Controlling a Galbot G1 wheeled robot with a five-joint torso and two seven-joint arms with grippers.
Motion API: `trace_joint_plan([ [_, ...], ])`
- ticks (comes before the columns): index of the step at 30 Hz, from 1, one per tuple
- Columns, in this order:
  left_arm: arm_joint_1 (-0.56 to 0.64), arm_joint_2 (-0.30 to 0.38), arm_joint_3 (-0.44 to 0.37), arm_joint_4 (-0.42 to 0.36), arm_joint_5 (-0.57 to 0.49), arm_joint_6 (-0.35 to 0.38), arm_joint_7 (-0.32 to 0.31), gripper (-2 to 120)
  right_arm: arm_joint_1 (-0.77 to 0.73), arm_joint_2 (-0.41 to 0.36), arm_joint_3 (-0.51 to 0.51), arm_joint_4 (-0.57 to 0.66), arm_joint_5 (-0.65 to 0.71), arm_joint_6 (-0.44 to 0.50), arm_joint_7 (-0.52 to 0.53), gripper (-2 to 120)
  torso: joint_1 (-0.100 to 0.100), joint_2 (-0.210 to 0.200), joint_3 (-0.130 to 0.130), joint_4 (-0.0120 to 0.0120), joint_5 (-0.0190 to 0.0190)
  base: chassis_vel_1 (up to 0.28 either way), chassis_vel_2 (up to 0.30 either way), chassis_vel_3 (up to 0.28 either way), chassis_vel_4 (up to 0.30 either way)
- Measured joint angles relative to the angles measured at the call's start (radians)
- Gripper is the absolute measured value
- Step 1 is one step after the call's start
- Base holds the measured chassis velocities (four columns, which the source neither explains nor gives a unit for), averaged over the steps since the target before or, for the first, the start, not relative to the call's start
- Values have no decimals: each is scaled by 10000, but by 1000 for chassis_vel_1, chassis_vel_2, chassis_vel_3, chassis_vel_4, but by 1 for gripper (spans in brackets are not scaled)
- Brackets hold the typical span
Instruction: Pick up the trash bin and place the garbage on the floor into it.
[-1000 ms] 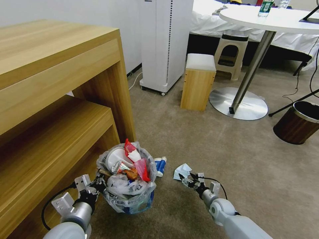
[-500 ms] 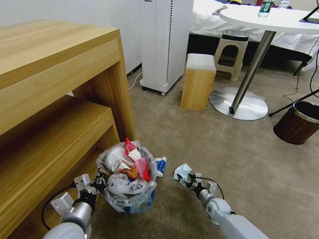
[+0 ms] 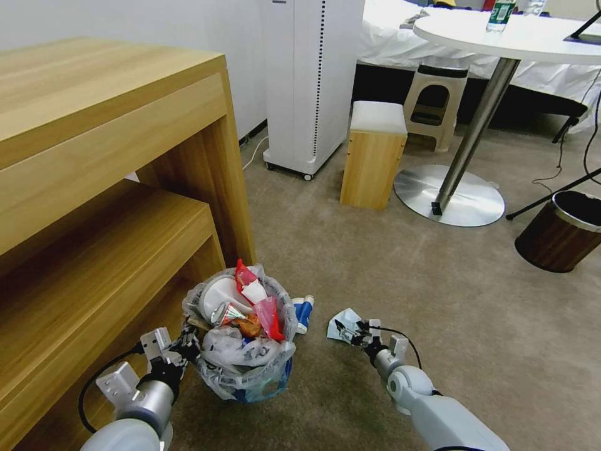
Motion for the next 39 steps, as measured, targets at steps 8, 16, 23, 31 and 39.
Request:
trace_joint_plan([
  [8,23,-3,26,-55,4,-33,1,1,54,206,12,-169,-55,19,11,78,0,0,0,0,1,0,0,0,0],
  [16,154,-18,6,-202,31,-59,7,1,128,366,-241,-292,-204,57,20,69,-1,0,0,1,-1,0,0,0,0],
  [23,151,-38,5,-219,39,-68,13,1,153,465,-401,-291,-279,113,93,65,-1,0,0,1,0,0,0,0,0],
  [31,116,-59,14,-166,43,-87,24,1,142,436,-414,-296,-374,221,92,34,0,0,0,0,0,0,0,0,0],
  [39,81,-75,40,-62,51,-105,39,1,90,407,-374,-290,-461,309,72,8,0,0,0,0,1,0,0,0,0],
])
